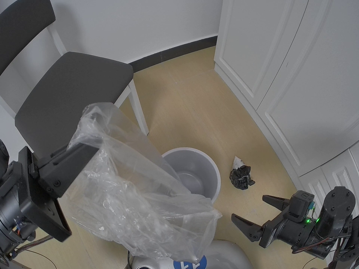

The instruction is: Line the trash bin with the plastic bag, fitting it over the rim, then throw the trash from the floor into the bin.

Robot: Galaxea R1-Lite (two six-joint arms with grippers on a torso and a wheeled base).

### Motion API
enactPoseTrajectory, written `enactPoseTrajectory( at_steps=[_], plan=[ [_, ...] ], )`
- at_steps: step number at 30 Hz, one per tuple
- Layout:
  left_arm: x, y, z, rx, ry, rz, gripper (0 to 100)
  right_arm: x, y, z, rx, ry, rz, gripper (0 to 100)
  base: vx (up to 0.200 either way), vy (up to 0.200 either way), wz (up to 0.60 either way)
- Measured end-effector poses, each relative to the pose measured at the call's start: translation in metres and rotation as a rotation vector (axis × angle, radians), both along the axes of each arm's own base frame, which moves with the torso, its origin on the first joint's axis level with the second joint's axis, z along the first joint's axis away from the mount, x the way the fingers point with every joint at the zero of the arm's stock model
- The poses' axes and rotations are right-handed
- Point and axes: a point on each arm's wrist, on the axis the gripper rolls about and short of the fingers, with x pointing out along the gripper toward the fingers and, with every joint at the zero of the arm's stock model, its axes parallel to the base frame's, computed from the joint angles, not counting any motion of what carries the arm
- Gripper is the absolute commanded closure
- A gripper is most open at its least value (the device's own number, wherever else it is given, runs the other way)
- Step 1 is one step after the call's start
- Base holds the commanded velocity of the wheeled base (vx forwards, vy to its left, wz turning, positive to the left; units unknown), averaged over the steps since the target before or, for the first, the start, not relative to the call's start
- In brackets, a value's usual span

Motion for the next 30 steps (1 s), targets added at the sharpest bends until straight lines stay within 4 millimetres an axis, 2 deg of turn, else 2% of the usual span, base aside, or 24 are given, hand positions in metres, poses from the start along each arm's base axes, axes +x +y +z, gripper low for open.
enactPoseTrajectory(
  at_steps=[7,14,23,30],
  plan=[
    [-0.003,0.0,0.002,-0.007,-0.006,-0.019,100,0.002,0.012,-0.002,0.025,0.03,0.063,0,0.0,0.0,0.0],
    [-0.006,-0.002,0.002,-0.009,-0.009,-0.047,100,0.01,0.016,-0.003,0.053,0.054,0.034,0,0.0,0.0,0.0],
    [-0.008,-0.002,0.004,-0.024,-0.022,-0.054,100,0.035,0.021,0.008,0.082,0.022,0.001,0,0.0,0.0,0.0],
    [-0.01,-0.001,0.006,-0.047,-0.035,-0.067,100,0.054,0.019,0.004,0.073,0.026,-0.058,0,0.0,0.0,0.0]
  ],
)
